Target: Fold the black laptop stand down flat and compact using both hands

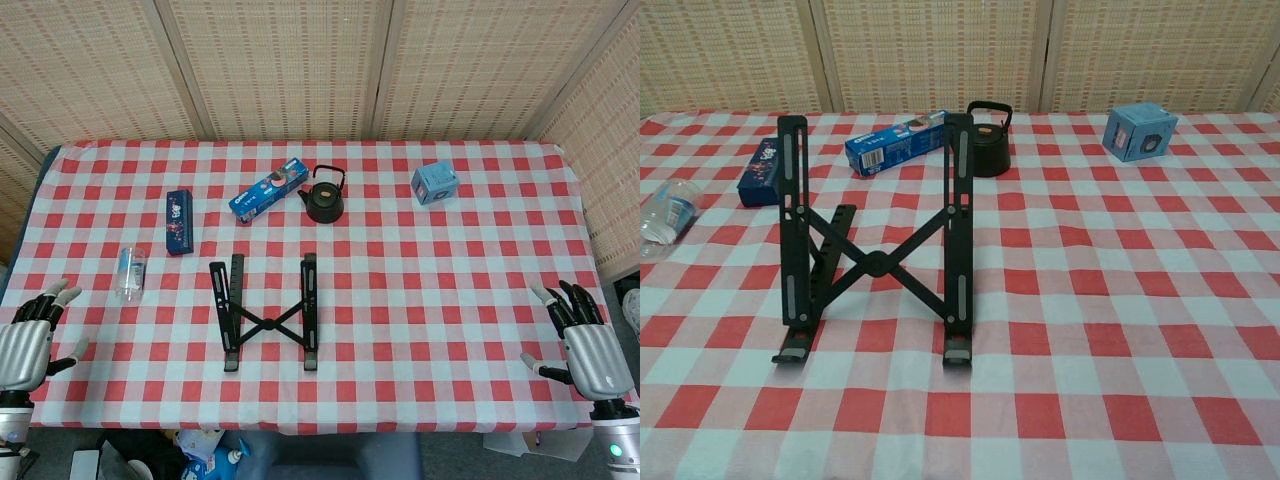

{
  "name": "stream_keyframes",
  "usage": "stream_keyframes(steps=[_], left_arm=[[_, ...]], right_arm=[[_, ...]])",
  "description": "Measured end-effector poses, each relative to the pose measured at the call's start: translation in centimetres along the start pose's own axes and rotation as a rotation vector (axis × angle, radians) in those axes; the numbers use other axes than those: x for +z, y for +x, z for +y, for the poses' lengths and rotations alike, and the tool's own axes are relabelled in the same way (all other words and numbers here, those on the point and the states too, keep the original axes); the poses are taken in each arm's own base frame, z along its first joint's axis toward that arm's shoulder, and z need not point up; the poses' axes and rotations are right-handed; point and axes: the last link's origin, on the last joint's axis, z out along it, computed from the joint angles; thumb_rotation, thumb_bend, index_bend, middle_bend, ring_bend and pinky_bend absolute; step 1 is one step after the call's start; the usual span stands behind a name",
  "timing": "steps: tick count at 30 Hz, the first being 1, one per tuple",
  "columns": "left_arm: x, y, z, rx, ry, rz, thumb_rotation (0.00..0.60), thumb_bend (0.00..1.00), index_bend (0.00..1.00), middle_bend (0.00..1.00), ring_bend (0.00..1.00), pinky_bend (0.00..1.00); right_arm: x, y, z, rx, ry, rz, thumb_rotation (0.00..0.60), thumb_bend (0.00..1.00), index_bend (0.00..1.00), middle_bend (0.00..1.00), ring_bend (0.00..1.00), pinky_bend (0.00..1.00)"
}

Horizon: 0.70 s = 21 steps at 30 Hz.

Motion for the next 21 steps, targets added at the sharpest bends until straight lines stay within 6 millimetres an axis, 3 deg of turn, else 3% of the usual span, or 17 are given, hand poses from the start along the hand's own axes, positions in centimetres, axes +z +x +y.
stream_keyframes(steps=[15, 21], left_arm=[[0.4, 0.5, 0.4, -0.087, -0.037, 0.002, 0.600, 0.29, 0.17, 0.11, 0.16, 0.18], [1.6, 0.8, 0.8, -0.170, -0.086, -0.031, 0.600, 0.29, 0.17, 0.11, 0.16, 0.18]], right_arm=[[0.2, 0.6, -0.4, 0.003, 0.030, 0.036, 0.600, 0.11, 0.09, 0.16, 0.02, 0.02], [0.9, 1.2, -1.2, 0.009, 0.074, 0.052, 0.600, 0.11, 0.09, 0.16, 0.02, 0.02]])
